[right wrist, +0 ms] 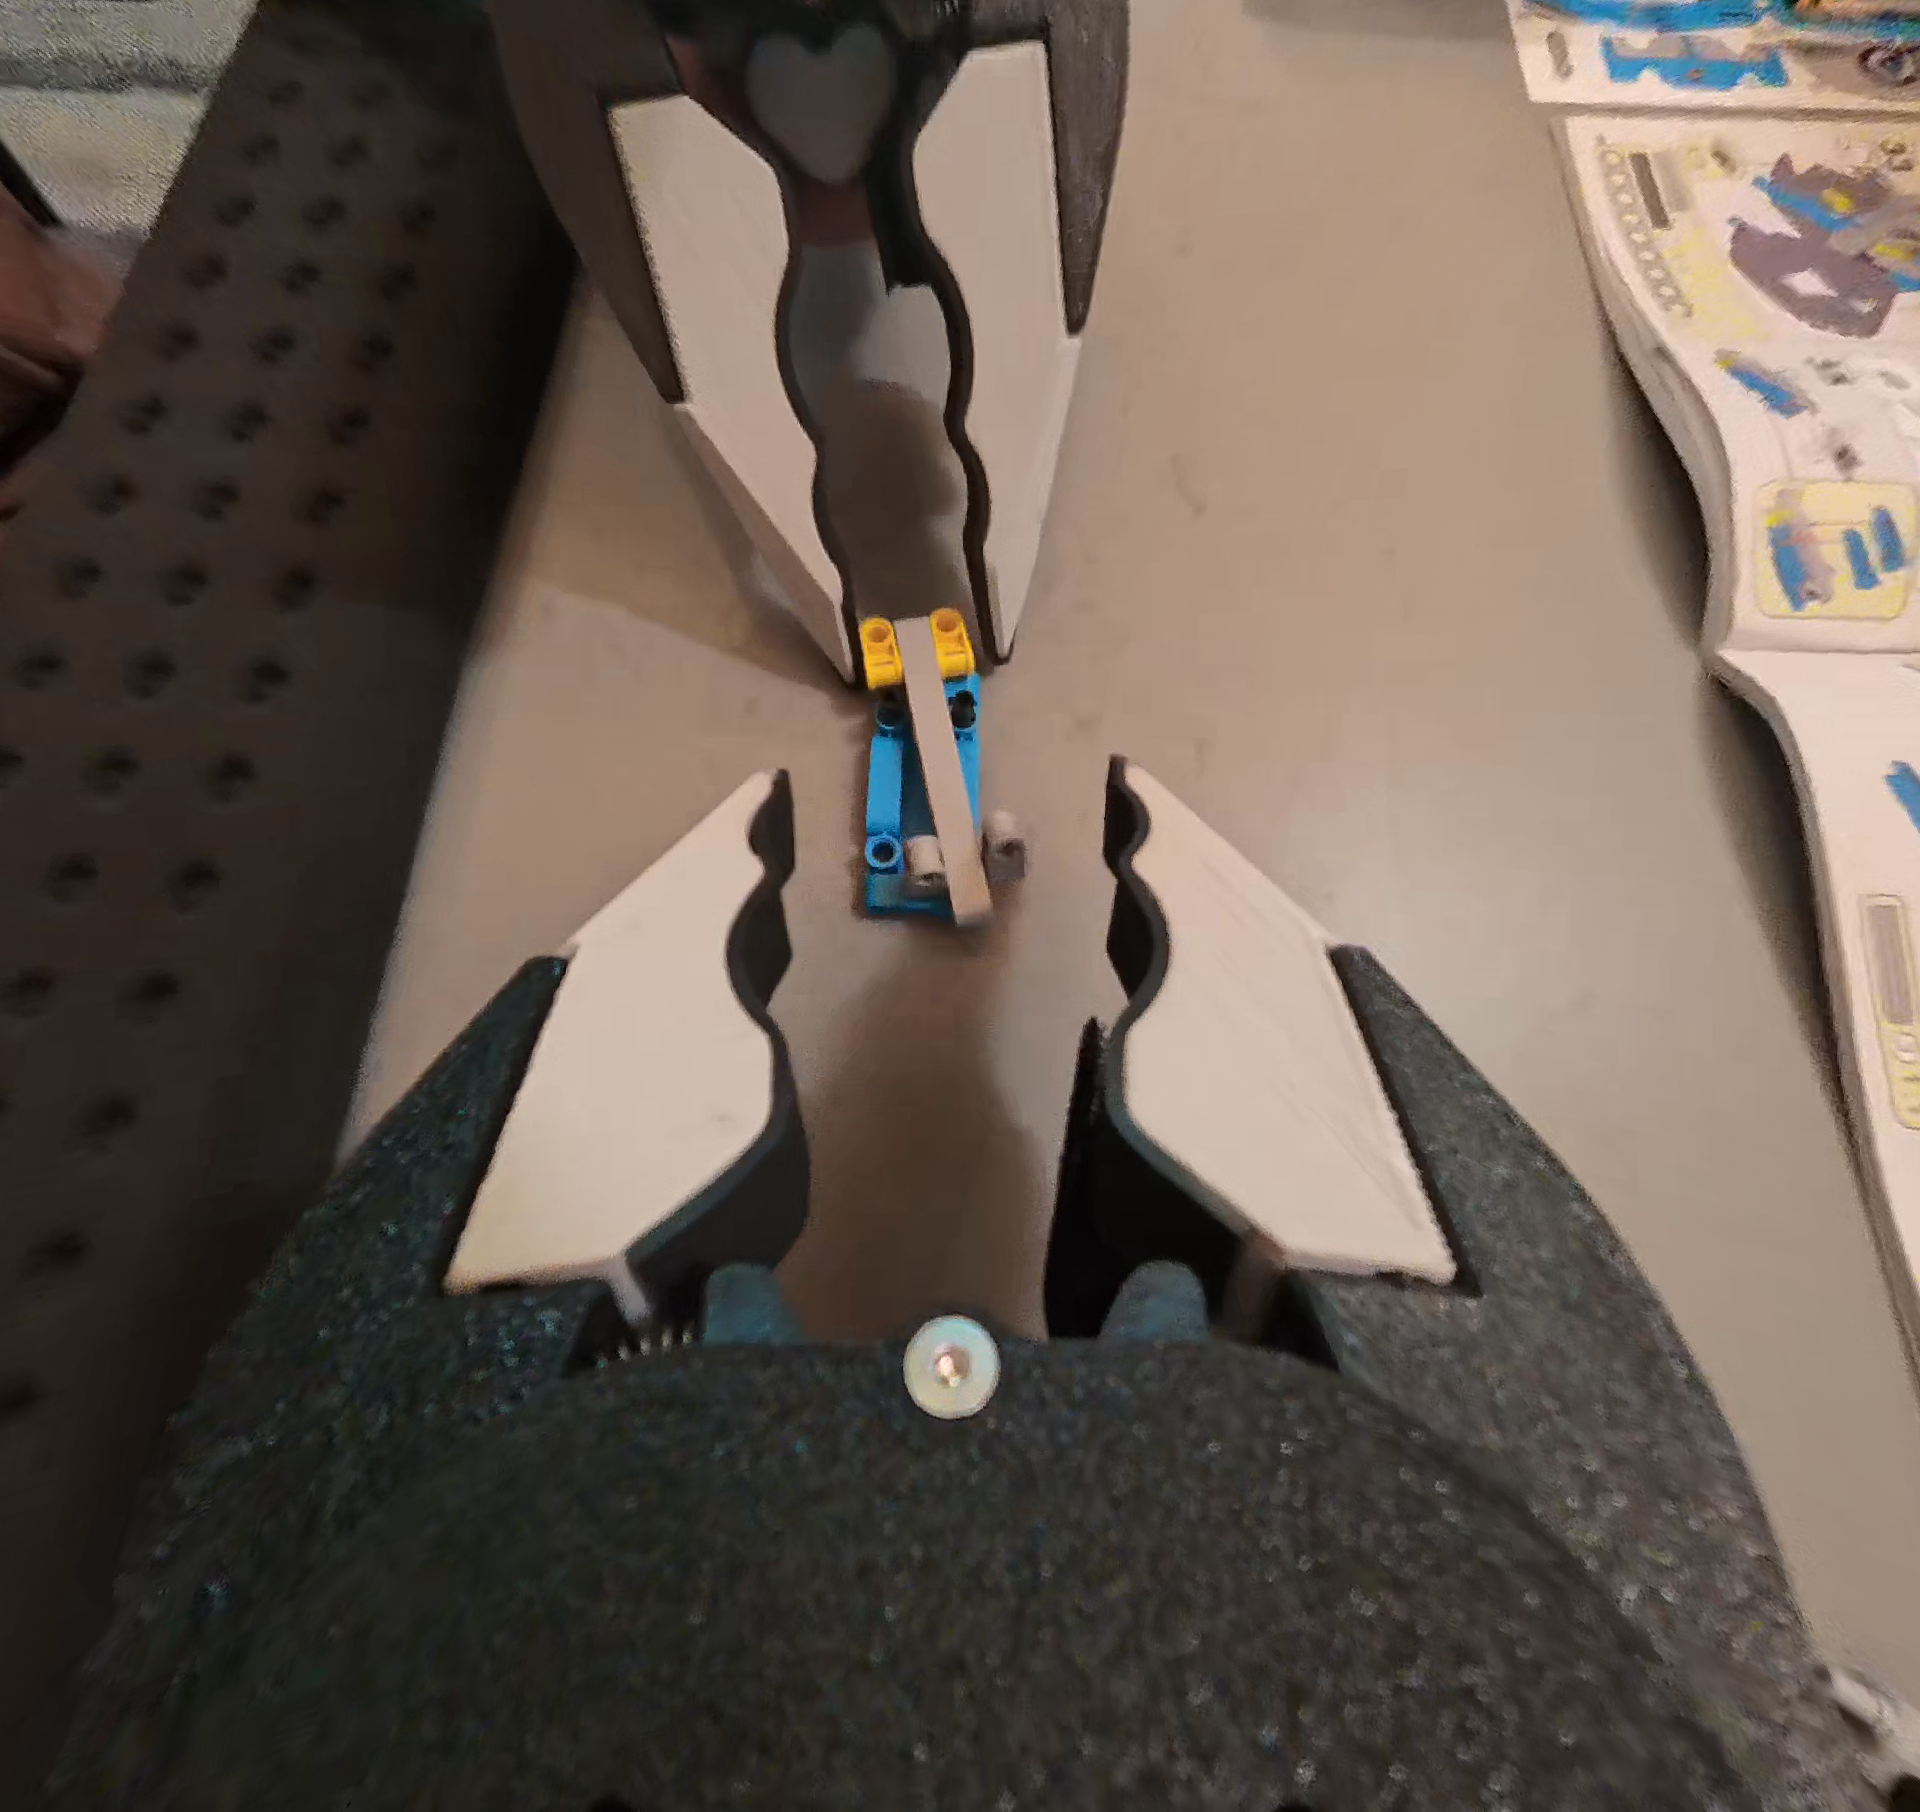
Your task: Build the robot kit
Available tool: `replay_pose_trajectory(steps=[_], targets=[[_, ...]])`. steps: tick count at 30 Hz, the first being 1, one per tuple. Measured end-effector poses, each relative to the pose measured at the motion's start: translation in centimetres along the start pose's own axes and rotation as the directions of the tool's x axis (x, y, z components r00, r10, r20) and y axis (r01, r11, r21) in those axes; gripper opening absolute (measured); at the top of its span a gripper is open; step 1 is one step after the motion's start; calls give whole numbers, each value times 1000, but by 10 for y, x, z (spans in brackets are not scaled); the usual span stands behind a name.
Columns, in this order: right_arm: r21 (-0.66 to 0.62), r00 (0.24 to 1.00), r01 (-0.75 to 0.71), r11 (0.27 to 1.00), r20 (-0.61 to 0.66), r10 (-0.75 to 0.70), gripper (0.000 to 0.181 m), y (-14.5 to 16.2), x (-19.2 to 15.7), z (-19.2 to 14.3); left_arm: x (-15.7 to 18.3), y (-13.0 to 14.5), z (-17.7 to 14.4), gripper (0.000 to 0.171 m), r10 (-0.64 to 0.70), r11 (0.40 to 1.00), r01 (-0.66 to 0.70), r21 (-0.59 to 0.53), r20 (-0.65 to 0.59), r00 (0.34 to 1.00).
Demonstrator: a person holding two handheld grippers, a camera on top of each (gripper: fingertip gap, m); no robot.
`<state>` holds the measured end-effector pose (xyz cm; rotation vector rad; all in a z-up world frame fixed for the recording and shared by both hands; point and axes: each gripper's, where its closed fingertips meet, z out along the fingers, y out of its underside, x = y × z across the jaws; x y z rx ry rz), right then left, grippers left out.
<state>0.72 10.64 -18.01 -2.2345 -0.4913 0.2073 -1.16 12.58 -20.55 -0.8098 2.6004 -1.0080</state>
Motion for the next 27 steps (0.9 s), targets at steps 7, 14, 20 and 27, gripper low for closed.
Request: replay_pose_trajectory(steps=[7,14,20,27], targets=[[-158,999,-27,987,15,30,41,13,-5,28,-3,1,0,32,-51,998,52,30,-27,998],[-175,996,-85,981,-39,79,25,12,-2,28,-26,4,-13,38,-222,973,221,73,14,975],[-109,990,-137,985,3,138,24,6,0,20,-10,4,-31,41,-330,924,343,171,-98,939],[218,953,-298,930,133,274,24,-54,2,-10,-8,-44,-40,43,-354,826,377,419,-135,926]])
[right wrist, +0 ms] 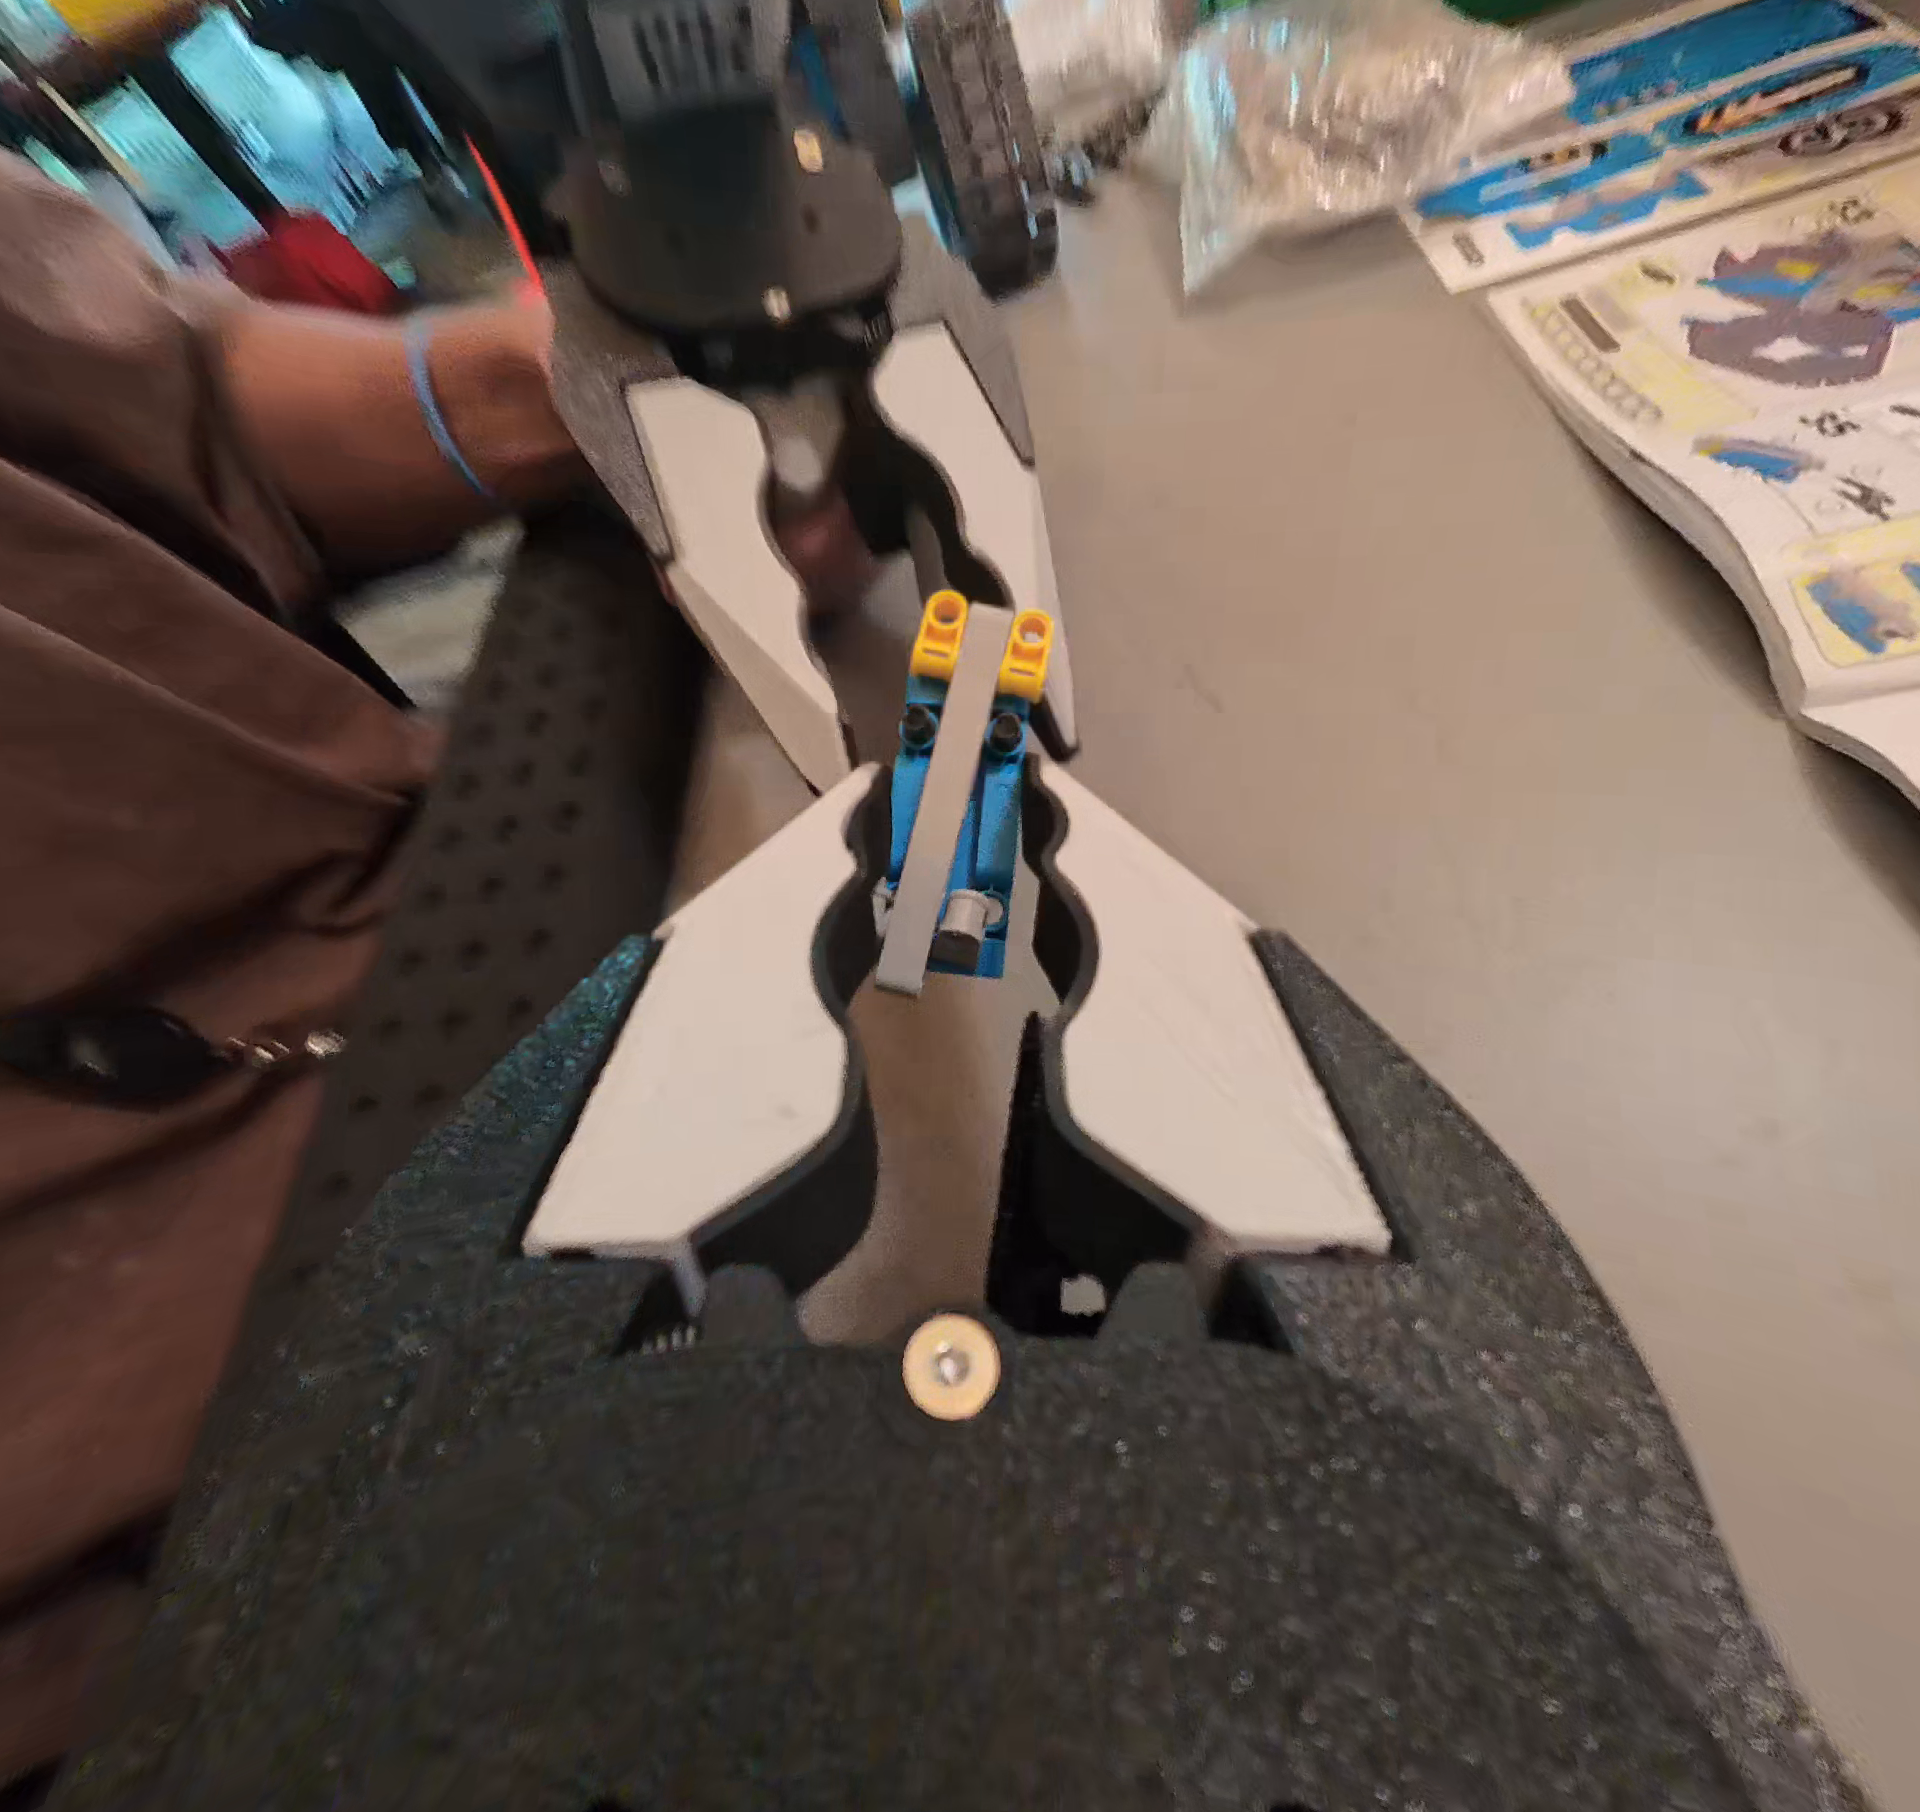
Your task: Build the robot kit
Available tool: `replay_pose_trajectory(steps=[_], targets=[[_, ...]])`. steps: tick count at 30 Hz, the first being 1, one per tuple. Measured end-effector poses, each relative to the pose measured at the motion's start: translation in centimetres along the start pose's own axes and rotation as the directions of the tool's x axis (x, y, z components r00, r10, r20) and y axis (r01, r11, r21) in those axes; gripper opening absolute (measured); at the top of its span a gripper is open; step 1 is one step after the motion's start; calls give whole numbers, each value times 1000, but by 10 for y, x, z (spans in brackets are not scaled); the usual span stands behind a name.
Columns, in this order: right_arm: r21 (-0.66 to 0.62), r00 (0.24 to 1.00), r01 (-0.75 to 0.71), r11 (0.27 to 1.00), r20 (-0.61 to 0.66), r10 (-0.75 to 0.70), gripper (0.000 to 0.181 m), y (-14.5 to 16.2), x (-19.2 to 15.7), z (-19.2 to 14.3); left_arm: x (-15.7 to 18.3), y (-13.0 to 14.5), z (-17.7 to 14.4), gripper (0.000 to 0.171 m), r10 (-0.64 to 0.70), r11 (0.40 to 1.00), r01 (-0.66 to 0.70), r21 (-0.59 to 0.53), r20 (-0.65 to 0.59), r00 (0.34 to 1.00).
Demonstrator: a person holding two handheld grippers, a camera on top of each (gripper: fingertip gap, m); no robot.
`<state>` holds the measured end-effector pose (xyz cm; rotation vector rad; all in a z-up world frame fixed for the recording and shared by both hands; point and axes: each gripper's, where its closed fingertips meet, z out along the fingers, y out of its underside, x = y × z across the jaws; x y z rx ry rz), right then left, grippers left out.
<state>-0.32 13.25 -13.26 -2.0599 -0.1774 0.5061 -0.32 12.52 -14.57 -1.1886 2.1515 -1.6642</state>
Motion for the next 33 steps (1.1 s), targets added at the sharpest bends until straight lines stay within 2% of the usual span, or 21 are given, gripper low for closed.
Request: replay_pose_trajectory(steps=[2,4,8,10,13,18,22,25,26,28,31,33], targets=[[69,998,-52,996,35,50,24,-11,-2,-5,7,-15,2,44,-82,990,88,109,-65,995],[117,994,-100,988,54,95,24,-19,-3,-9,12,-26,2,48,-156,969,177,171,-129,979],[179,973,-229,957,58,222,24,-31,4,-13,17,-30,8,49,-209,952,237,194,-154,966],[178,959,-279,944,-4,284,24,-31,14,-11,16,-31,12,49,-243,941,270,206,-148,959],[120,951,-238,964,-174,256,24,-25,25,-8,4,-31,13,49,-294,922,310,232,-103,950],[-30,906,-90,996,-418,69,25,-14,34,-2,-4,-45,-7,62,-404,826,462,324,-231,885],[-9,880,-73,997,-470,60,25,-17,30,4,-16,-46,-15,56,-496,747,577,331,-301,814],[56,856,-35,998,-513,59,25,-27,26,3,-16,-45,-15,53,-507,739,590,324,-307,805],[60,843,-19,998,-536,49,25,-28,26,2,-18,-46,-16,47,-508,734,592,333,-309,804],[56,823,22,998,-567,14,25,-30,24,4,-20,-46,-19,23,-519,716,609,341,-324,791],[51,803,71,996,-595,-27,25,-30,20,9,-19,-47,-23,20,-518,704,625,337,-359,776],[35,799,119,992,-597,-75,26,-30,18,10,-17,-45,-24,19,-505,729,608,314,-354,787]])
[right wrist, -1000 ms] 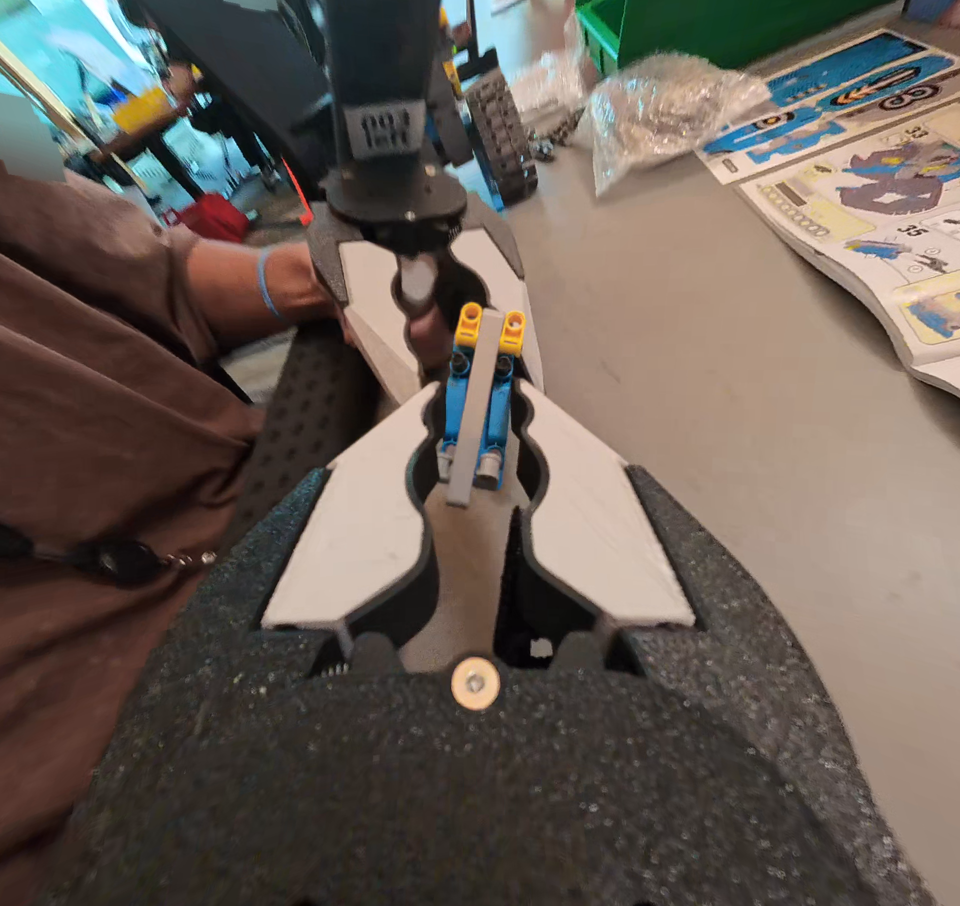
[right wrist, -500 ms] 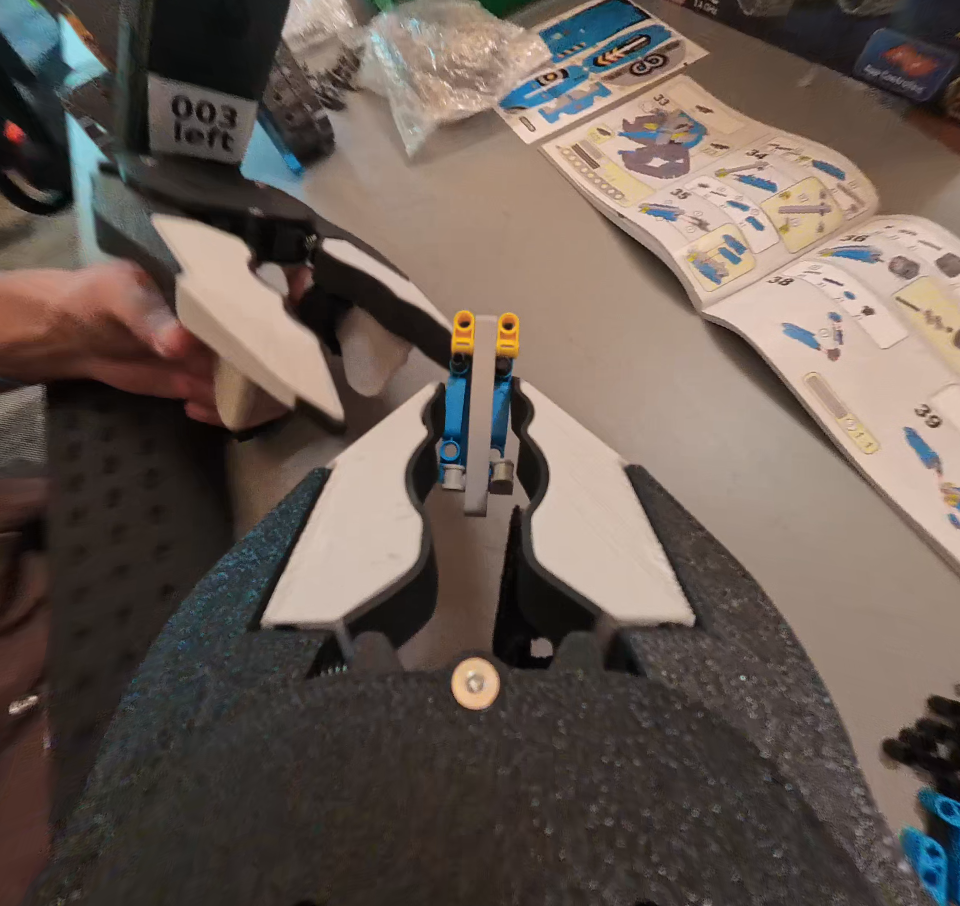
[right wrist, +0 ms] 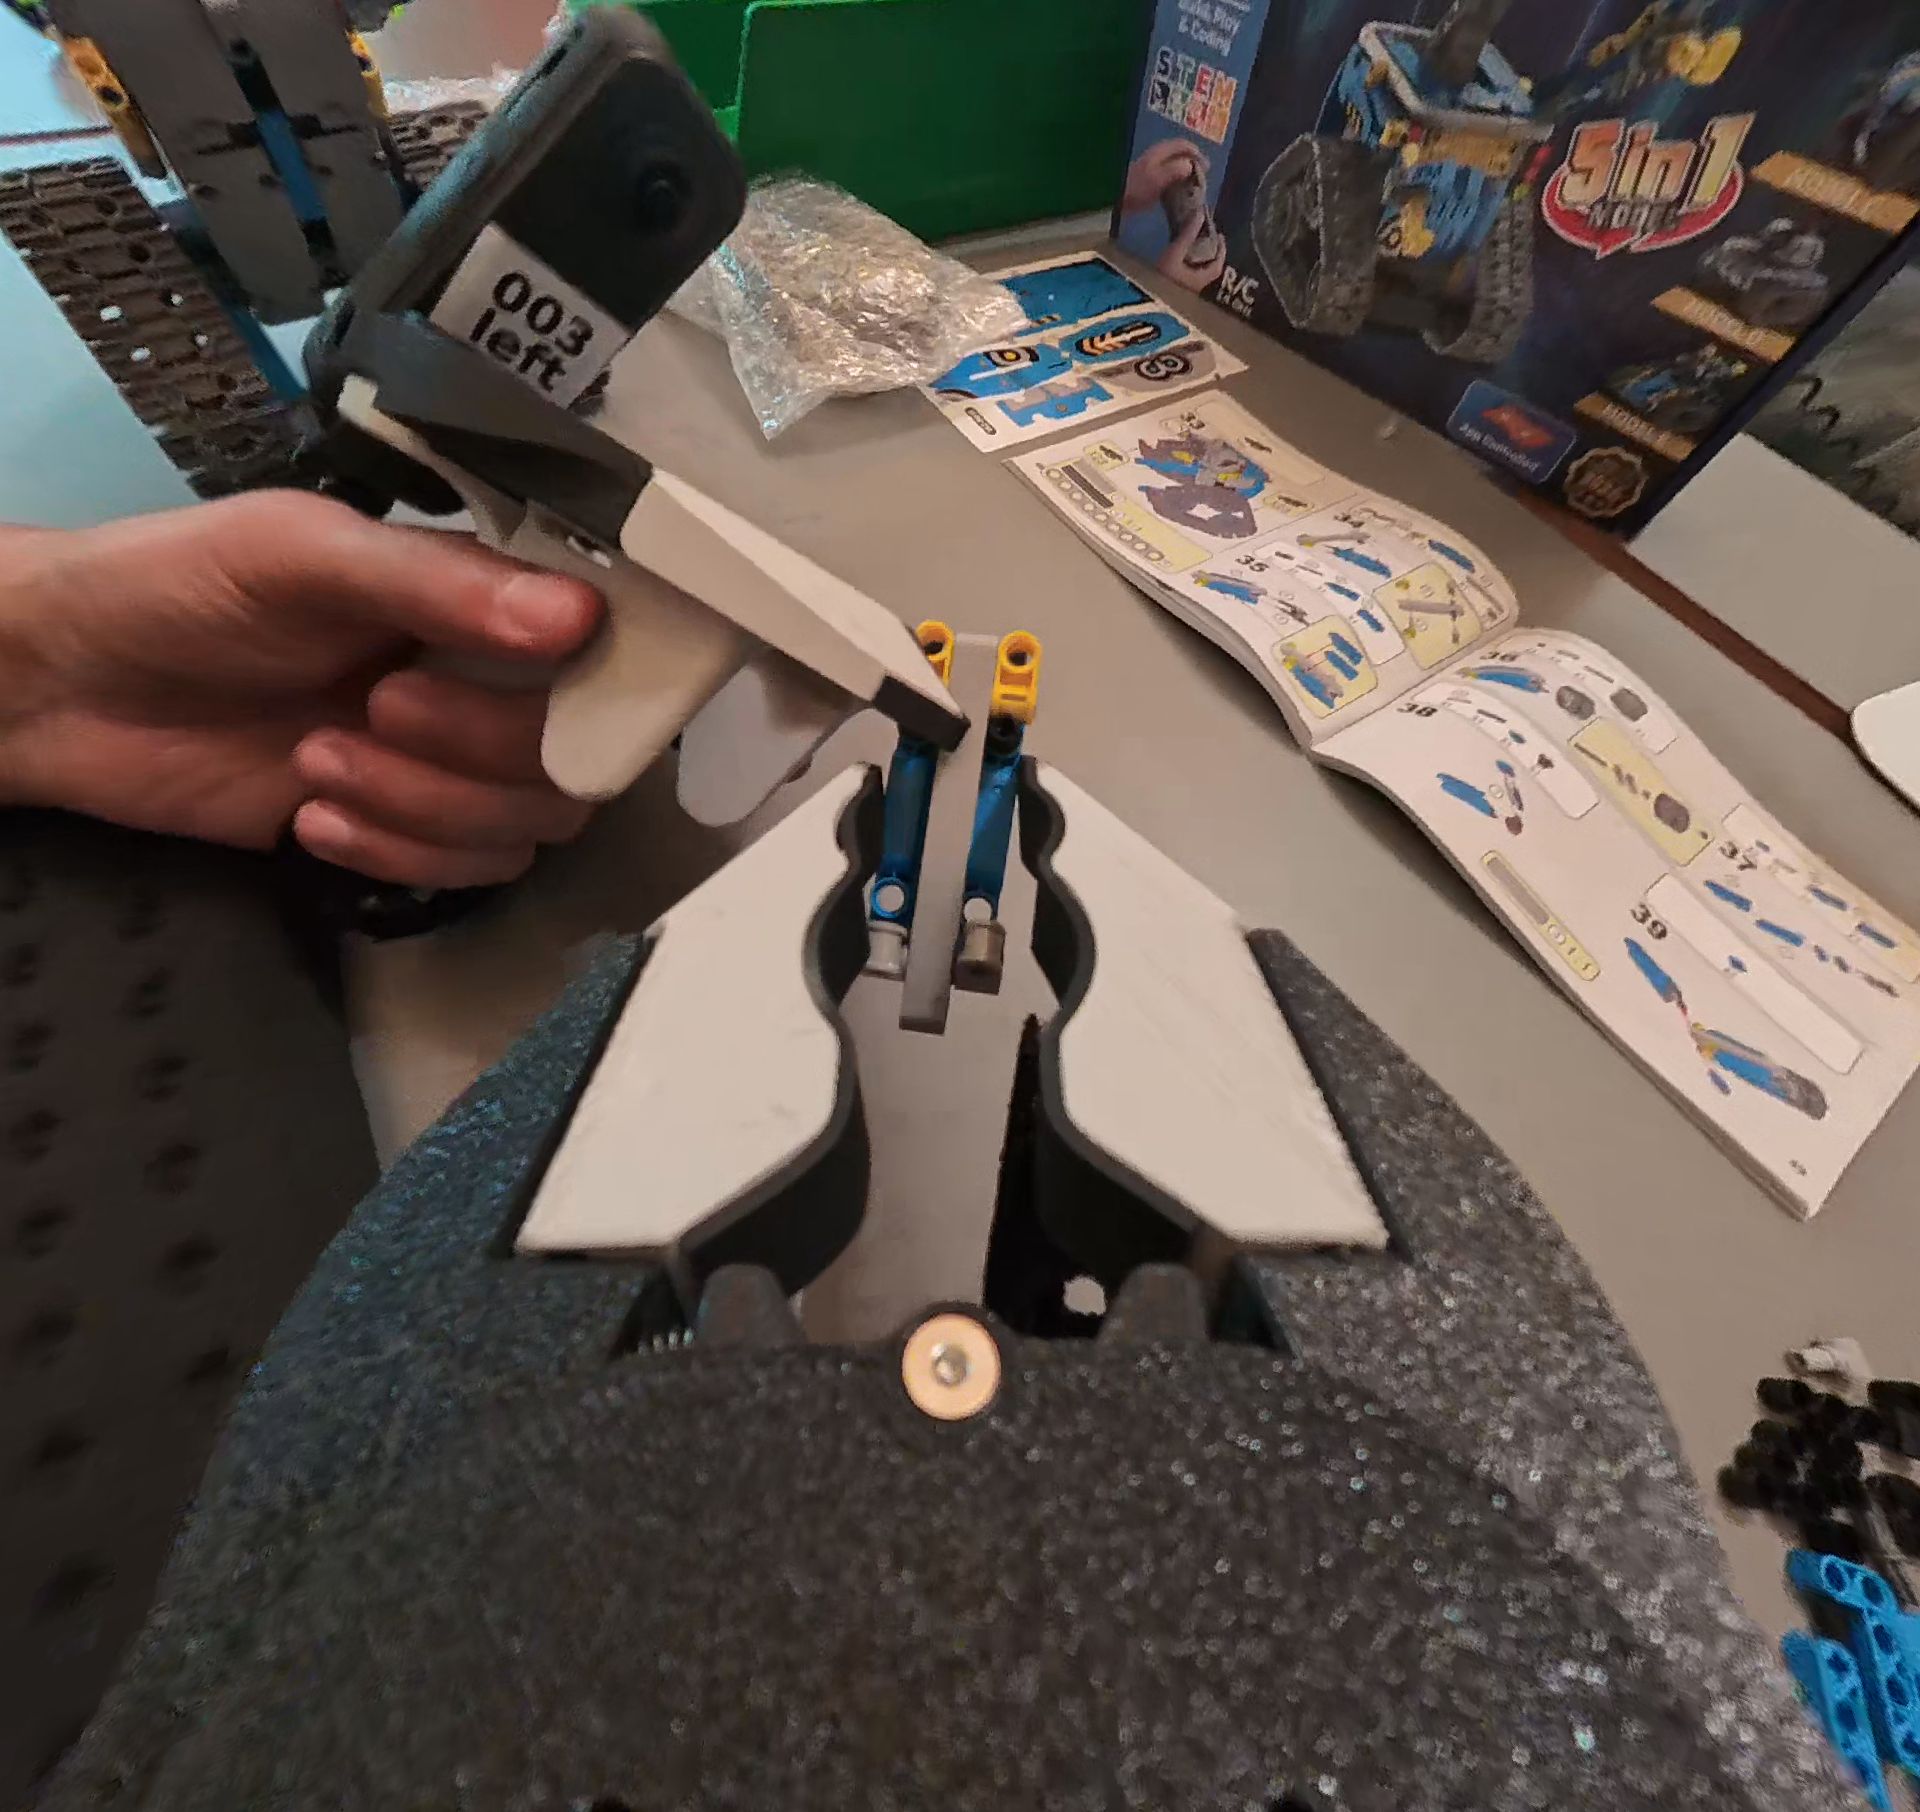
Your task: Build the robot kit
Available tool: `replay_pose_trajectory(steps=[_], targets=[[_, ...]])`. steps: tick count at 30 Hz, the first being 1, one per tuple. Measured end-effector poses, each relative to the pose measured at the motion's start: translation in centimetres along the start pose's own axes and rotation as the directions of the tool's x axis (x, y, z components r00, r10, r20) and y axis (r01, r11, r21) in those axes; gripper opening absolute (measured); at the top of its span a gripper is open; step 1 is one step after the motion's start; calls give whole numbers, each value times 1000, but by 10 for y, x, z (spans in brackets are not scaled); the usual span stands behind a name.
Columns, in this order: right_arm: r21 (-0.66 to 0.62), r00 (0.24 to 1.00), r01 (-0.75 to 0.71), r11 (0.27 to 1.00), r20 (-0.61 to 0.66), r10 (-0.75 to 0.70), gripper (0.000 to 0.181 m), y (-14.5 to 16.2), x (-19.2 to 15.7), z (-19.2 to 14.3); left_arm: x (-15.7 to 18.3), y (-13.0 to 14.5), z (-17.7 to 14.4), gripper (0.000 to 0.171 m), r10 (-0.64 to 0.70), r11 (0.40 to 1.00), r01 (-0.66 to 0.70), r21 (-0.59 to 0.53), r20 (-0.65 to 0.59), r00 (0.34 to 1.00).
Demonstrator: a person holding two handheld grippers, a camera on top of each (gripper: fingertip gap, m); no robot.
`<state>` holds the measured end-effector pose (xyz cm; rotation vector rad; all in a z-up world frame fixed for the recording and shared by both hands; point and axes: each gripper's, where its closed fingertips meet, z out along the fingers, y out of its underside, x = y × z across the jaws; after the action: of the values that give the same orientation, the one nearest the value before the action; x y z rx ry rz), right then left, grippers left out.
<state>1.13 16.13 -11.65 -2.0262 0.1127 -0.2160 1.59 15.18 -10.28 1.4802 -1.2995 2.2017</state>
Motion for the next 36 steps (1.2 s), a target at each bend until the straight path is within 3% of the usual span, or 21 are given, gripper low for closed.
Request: replay_pose_trajectory(steps=[4,9,15,18,19,22,30,36], targets=[[39,976,-4,999,219,-4,39,3,-11,-11,-4,13,-6,18,124,980,-117,-159,30,992],[59,855,-114,992,515,68,44,3,-17,-34,8,49,-6,18,265,891,-274,-363,-76,961],[44,766,8,999,642,-34,32,20,-45,-43,20,77,-2,17,271,830,-319,-458,-168,948],[7,739,-43,999,674,27,28,21,-44,-45,23,79,-2,17,285,825,-335,-456,-176,942],[5,728,-64,998,684,44,14,19,-43,-47,24,80,-1,15,289,824,-341,-452,-182,940],[1,692,-116,993,717,80,14,16,-44,-50,28,79,-1,15,309,822,-364,-438,-193,931],[2,727,-88,996,684,63,11,17,-39,-48,21,75,2,18,365,819,-390,-422,-143,920],[35,736,-165,986,669,99,11,7,-28,-48,17,76,5,25,389,810,-402,-428,-123,913]])
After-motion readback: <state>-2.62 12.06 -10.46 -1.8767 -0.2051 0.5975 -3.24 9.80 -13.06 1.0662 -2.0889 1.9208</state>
